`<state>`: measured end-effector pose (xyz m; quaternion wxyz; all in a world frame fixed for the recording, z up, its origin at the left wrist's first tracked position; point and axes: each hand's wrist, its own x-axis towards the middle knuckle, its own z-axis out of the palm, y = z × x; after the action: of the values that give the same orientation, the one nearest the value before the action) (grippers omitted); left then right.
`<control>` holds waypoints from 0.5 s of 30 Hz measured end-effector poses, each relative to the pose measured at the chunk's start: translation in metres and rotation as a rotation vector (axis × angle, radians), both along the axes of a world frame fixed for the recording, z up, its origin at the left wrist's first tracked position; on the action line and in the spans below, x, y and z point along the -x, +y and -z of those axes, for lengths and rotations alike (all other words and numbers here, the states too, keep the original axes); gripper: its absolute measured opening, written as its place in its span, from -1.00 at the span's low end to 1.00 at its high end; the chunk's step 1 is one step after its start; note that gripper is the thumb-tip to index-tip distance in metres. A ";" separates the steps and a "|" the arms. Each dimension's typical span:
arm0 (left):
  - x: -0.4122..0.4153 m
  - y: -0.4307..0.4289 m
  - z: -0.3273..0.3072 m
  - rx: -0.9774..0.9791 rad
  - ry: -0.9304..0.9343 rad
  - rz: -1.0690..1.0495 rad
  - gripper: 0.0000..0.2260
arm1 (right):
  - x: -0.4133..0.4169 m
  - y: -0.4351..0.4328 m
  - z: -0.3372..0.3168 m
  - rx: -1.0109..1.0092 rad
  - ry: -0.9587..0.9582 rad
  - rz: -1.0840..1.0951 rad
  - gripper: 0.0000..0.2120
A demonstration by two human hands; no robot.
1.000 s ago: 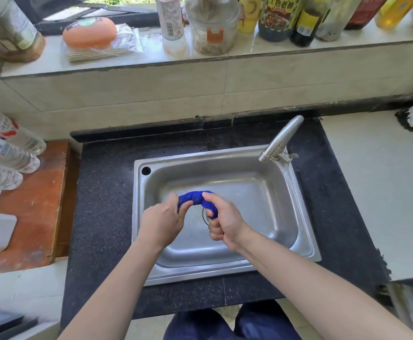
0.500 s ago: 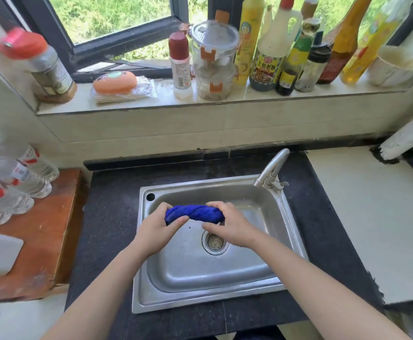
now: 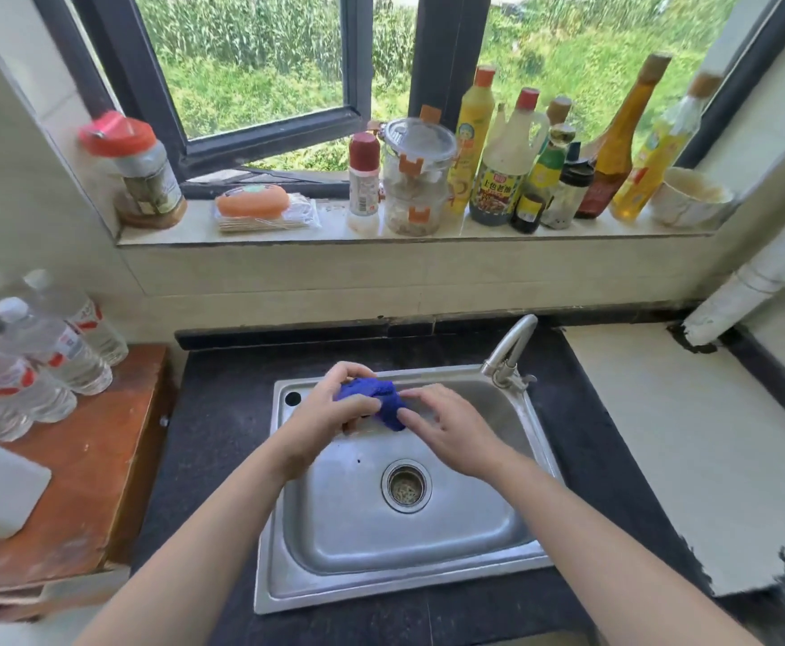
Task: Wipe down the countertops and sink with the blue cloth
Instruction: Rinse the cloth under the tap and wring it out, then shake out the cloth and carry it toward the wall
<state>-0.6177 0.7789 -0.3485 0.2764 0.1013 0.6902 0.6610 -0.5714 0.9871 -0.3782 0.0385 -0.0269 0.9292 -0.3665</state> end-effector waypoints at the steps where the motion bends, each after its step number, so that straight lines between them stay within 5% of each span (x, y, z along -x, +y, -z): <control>1: -0.003 0.003 -0.005 -0.053 -0.041 -0.021 -0.56 | 0.000 0.000 -0.001 -0.024 0.005 -0.017 -0.72; 3: -0.009 0.011 -0.013 -0.136 -0.096 -0.084 -0.53 | -0.003 0.001 -0.003 0.030 -0.008 -0.011 -0.73; 8: -0.027 0.033 -0.035 -0.061 -0.073 -0.194 -0.51 | -0.010 0.021 -0.020 0.255 0.003 -0.091 -0.23; 12: -0.048 0.060 -0.048 0.156 0.044 -0.228 -0.38 | -0.019 0.041 -0.036 0.397 0.047 -0.217 -0.44; 15: -0.061 0.077 -0.046 0.287 0.104 -0.235 -0.33 | -0.020 0.057 -0.034 0.326 0.148 -0.285 -0.69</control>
<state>-0.5570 0.8561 -0.3023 0.1728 0.0135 0.7978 0.5775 -0.5518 1.0437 -0.3440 0.0168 -0.1907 0.8448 -0.4997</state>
